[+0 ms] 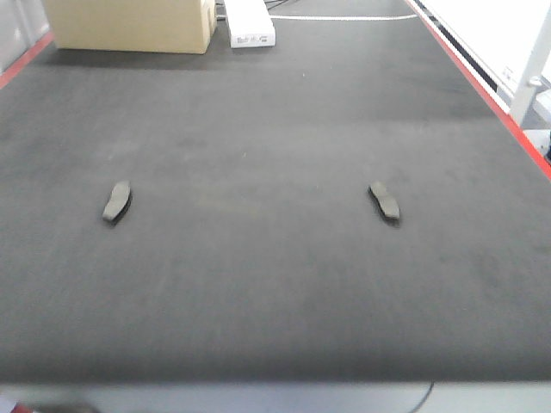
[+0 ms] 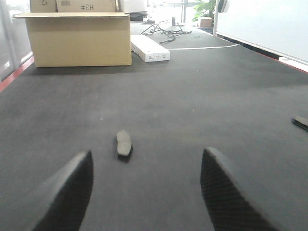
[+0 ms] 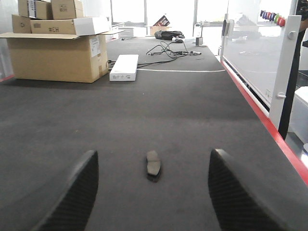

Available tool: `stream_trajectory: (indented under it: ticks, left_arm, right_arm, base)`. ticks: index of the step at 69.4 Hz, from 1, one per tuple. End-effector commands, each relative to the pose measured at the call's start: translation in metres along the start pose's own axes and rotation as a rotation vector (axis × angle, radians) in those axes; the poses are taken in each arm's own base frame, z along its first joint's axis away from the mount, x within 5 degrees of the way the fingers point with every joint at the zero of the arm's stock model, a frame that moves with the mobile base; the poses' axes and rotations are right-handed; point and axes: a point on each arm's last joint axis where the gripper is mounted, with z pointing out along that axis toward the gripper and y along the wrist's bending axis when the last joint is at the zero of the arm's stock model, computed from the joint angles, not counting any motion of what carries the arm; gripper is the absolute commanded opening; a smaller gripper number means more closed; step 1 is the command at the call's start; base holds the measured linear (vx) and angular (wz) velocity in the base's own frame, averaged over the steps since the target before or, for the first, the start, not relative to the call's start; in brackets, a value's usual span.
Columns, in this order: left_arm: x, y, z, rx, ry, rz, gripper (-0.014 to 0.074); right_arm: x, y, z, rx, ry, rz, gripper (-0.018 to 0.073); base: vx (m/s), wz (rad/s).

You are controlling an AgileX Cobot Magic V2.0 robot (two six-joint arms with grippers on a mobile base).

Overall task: Move and align brake pads A on conveyor
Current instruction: 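Back away and turn the base from the conveyor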

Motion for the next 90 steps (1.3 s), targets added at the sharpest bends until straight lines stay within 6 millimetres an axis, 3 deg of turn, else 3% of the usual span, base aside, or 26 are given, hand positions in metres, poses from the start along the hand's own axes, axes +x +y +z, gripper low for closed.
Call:
stream_trajectory:
  ticks: [1, 54, 90]
  left_arm:
    - [-0.0154, 0.0002, -0.0005, -0.003, -0.1, -0.002, 0.0464]
    - [-0.0154, 0.0002, -0.0005, -0.003, -0.1, -0.002, 0.0464]
    - [-0.0154, 0.0002, -0.0005, -0.003, -0.1, -0.002, 0.0464]
  right_arm:
    - [-0.0148, -0.0004, -0.0001, 0.005, -0.088, -0.005, 0.0463]
    - [-0.0148, -0.0004, -0.0001, 0.005, -0.089, -0.005, 0.0463]
    - [-0.0148, -0.0004, -0.0001, 0.005, -0.089, -0.005, 0.0463]
  base:
    - [-0.4, 0.04]
    - [-0.37, -0.06]
    - [-0.28, -0.6]
